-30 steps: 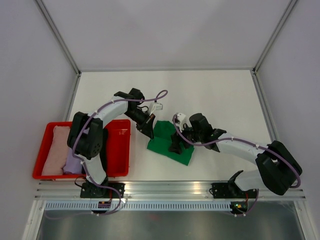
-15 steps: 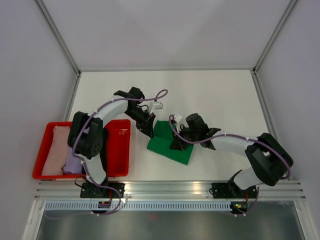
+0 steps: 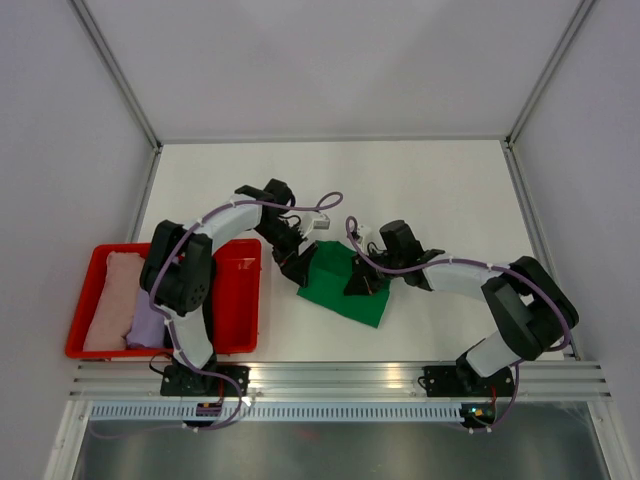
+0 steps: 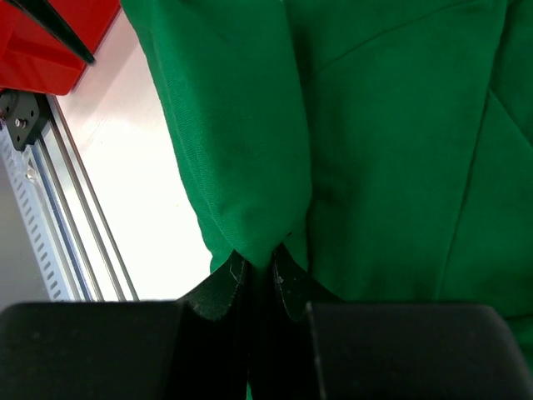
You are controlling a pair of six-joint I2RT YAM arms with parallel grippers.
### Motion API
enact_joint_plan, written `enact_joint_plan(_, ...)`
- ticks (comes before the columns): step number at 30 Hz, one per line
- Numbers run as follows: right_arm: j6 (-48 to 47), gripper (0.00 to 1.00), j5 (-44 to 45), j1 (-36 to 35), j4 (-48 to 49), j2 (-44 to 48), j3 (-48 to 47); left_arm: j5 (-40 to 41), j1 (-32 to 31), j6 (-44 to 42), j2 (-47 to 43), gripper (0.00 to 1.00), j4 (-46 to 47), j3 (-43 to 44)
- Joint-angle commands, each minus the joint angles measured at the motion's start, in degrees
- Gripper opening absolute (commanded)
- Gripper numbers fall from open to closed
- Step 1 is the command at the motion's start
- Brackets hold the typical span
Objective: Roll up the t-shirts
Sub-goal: Roll the tshirt
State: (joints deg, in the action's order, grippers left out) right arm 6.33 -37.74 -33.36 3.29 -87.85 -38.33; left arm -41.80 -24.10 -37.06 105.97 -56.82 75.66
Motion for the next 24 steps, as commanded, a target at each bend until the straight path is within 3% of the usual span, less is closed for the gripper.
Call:
enact_joint_plan(1, -1.0, 0.00, -3.7, 0.5, 1.1, -1.8, -2.6, 2.6, -2.7, 2.8, 0.8, 0.97, 8.4, 0.5)
enact_joint_plan(4, -1.6, 0.00, -3.9, 0.5, 0.6, -2.1, -3.2, 0.6, -3.4, 3.9, 2.2, 0.92, 8.5, 0.8)
enact_joint_plan(6, -2.1, 0.00, -4.3, 0.5, 0.4, -2.2, -3.2, -1.4, -3.4, 5.4, 2.7, 0.82, 9.0, 0.3)
enact_joint_plan(7, -2.6, 0.00, -4.4, 0.5, -0.7, -2.4, -3.3, -2.0, -3.5, 6.2, 3.1, 0.75, 9.0, 0.2)
enact_joint_plan(8, -3.2, 0.00, -4.5, 0.5, -1.8, -2.6, -3.7, -2.9, -3.4, 6.9, 3.3, 0.62, 8.9, 0.0)
enact_joint_plan(10, -4.1, 0.00, -5.3, 0.4, -5.7, -3.0, -4.9, -4.4, -3.5, 7.3, 2.3, 0.52, 8.4, -1.8)
enact_joint_plan(13, -7.7, 0.00, -6.6, -1.0, -8.7, -2.1, -5.7, -6.6, -3.5, 6.8, 0.2, 0.27, 7.7, -5.6)
enact_joint_plan(14, -9.0, 0.00, -7.0, -2.7, -10.2, -1.5, -5.7, -7.1, -3.4, 7.0, -1.5, 0.14, 7.6, -6.4)
enact_joint_plan(16, -9.1, 0.01, -10.9, -4.2, -10.8, 0.3, -5.3, -7.8, -3.4, 7.2, -3.7, 0.05, 6.5, -8.2)
enact_joint_plan(22, -14.7, 0.01, -18.6, -5.3, -16.8, 1.5, -4.7, -13.3, -3.5, 8.3, -7.9, 0.03, 2.6, -12.3)
enact_joint_plan(23, -15.5, 0.03, -19.0, -4.8, -17.6, 0.3, -5.3, -13.7, -3.3, 8.6, -7.2, 0.03, 2.9, -11.9)
enact_joint_plan(24, -15.9, 0.11, -18.8, -4.3, -18.5, -2.6, -6.8, -13.7, -3.2, 10.1, -4.9, 0.03, 3.1, -11.2)
